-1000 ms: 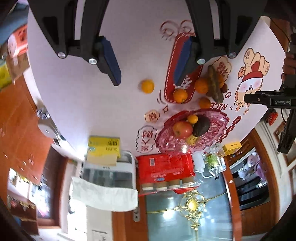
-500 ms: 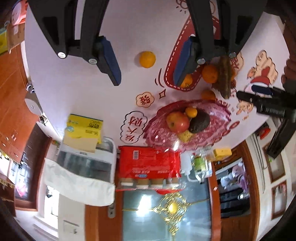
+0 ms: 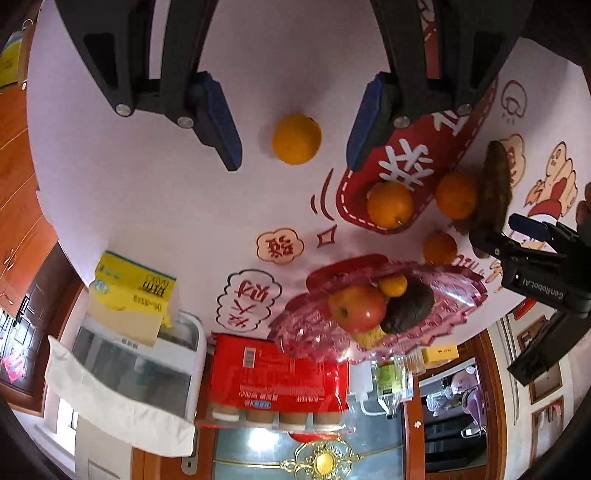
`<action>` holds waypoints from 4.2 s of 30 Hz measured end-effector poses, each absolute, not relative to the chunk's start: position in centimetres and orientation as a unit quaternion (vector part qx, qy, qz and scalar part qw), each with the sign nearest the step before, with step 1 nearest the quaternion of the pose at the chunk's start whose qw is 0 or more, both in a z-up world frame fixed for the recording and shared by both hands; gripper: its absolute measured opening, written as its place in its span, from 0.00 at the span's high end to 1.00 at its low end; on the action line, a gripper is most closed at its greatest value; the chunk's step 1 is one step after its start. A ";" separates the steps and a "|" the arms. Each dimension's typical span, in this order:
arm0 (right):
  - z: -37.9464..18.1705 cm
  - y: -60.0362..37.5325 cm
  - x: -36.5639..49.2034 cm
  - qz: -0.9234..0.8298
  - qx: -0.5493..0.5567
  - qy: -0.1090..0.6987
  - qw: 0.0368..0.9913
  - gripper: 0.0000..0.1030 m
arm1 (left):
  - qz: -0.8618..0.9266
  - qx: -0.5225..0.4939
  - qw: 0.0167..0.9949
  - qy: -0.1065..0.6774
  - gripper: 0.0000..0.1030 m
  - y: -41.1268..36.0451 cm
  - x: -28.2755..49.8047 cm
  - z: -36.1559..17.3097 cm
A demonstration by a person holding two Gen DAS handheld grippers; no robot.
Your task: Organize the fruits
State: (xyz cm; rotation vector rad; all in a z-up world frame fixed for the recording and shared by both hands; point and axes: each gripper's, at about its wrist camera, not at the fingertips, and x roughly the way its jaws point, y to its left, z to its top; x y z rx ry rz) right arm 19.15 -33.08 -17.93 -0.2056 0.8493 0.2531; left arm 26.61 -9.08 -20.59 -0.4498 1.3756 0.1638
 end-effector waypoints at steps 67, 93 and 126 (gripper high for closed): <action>-9.7 -24.1 19.1 0.079 0.018 0.441 0.894 0.68 | -0.077 0.004 0.861 0.503 0.72 -6.7 27.4 -2.2; -12.3 -19.4 28.2 -0.088 0.125 0.476 0.866 0.68 | -0.244 0.049 0.818 0.519 0.72 -5.2 37.6 -10.6; -7.4 -19.8 21.3 -0.139 0.151 0.458 0.865 0.43 | -0.238 0.016 0.836 0.494 0.21 -1.1 30.5 -4.4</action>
